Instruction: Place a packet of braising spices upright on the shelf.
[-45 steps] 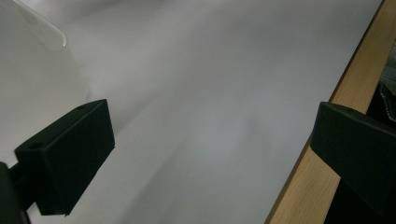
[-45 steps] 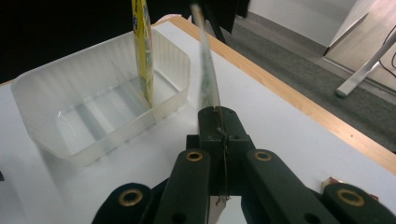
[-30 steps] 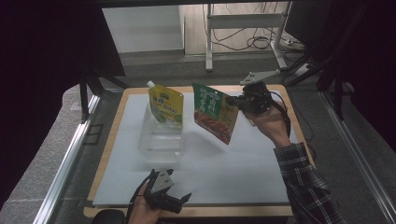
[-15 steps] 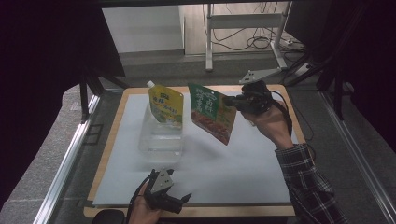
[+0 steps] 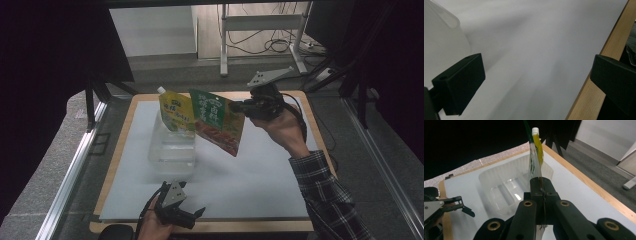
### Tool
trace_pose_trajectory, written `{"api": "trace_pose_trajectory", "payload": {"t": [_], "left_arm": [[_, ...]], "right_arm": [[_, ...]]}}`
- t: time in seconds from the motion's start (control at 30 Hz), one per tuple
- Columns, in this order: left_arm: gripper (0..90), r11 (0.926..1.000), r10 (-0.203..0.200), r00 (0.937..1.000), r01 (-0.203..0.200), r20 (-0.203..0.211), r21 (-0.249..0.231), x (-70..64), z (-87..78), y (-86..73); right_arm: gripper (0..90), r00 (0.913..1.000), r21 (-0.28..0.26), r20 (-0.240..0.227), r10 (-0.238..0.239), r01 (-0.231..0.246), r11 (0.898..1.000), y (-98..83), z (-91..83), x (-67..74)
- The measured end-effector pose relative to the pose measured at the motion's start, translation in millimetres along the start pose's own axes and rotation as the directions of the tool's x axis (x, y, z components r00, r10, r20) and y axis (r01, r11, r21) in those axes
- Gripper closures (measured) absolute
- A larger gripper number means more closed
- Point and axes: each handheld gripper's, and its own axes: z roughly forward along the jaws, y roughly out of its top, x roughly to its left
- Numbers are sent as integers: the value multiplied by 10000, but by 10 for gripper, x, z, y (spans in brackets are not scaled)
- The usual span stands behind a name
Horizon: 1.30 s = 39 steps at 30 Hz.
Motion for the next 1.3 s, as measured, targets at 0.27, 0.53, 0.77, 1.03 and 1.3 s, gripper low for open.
{"api": "trace_pose_trajectory", "payload": {"t": [0.27,0.53,0.77,1.03,1.3], "left_arm": [[0,10000,18,10000,-18,20,12,-1,1,0],[0,10000,30,10000,-30,51,-9,0,-1,1],[0,10000,18,10000,-18,77,-19,-1,-4,2],[0,10000,6,9999,-5,108,-12,1,-4,0],[0,10000,-1,9999,1,135,-42,-1,-7,1]], "right_arm": [[895,9993,-41,-356,-148,146,9999,134,183,80],[895,9972,-120,-688,-290,283,9995,265,385,148],[895,9955,-115,-874,-362,353,9993,360,573,200],[895,9946,-150,-945,-427,414,9990,449,784,229],[895,9944,-128,-932,-494,484,9987,526,987,255]]}}
